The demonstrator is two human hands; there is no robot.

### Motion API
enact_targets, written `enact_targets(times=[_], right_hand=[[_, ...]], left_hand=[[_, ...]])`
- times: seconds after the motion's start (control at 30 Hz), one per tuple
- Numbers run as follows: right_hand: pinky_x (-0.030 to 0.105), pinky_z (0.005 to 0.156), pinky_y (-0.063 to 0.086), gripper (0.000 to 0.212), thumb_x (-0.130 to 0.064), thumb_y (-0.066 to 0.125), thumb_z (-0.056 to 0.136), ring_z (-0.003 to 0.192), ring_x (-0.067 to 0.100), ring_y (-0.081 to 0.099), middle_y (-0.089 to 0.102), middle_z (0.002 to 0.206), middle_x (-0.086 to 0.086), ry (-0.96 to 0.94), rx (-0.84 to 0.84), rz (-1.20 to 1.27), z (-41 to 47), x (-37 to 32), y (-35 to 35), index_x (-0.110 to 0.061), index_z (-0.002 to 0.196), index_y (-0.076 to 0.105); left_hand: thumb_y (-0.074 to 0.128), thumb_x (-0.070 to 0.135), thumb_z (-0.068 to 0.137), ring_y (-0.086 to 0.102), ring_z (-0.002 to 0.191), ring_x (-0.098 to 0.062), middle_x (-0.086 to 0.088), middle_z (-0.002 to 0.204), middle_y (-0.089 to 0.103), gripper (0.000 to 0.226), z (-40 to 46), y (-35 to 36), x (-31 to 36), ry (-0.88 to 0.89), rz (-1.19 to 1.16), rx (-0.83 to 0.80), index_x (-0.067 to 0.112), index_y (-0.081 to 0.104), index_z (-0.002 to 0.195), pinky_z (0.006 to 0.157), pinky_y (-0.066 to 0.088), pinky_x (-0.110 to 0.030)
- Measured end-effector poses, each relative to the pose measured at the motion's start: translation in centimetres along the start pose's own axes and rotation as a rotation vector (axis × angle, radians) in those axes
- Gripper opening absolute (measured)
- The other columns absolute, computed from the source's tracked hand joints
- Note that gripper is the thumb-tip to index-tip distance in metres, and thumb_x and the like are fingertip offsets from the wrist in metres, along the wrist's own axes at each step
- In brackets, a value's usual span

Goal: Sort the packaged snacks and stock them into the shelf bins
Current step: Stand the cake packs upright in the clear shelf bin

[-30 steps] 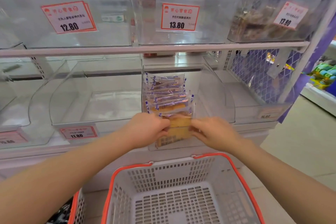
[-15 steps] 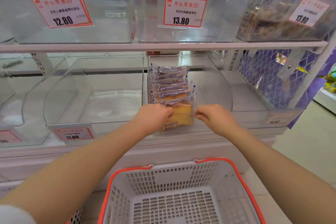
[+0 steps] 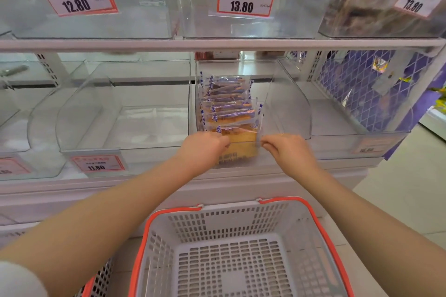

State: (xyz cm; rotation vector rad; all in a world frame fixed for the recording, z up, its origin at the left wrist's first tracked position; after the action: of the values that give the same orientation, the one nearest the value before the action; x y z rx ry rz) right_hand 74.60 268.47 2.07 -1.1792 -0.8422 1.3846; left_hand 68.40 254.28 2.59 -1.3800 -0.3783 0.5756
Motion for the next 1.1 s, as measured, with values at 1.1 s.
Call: enact_targets(times=[1.1], right_hand=[[0.021, 0.079, 0.044, 0.035, -0.034, 0.054, 0.092, 0.097, 0.019, 0.058, 0.060, 0.112, 0.007, 0.260, -0.601, 0.684, -22.9, -15.6, 22.7, -0.010, 0.117, 0.056]], left_hand=[[0.045, 0.009, 0.091, 0.065, 0.082, -0.008, 0.002, 0.093, 0.072, 0.029, -27.3, 18.6, 6.3, -0.899, -1.693, -0.439, 0.024, 0.070, 0.097, 0.080, 0.049, -0.022]])
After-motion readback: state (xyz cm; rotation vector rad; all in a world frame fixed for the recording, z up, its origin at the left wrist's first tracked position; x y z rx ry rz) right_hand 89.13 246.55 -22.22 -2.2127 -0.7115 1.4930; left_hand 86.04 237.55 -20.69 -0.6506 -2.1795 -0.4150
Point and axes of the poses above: each hand's wrist, its own z-axis towards the middle knuckle, its own y-axis out of the palm, x = y × z, the point moved 8 cm from there along z, towards the middle knuckle
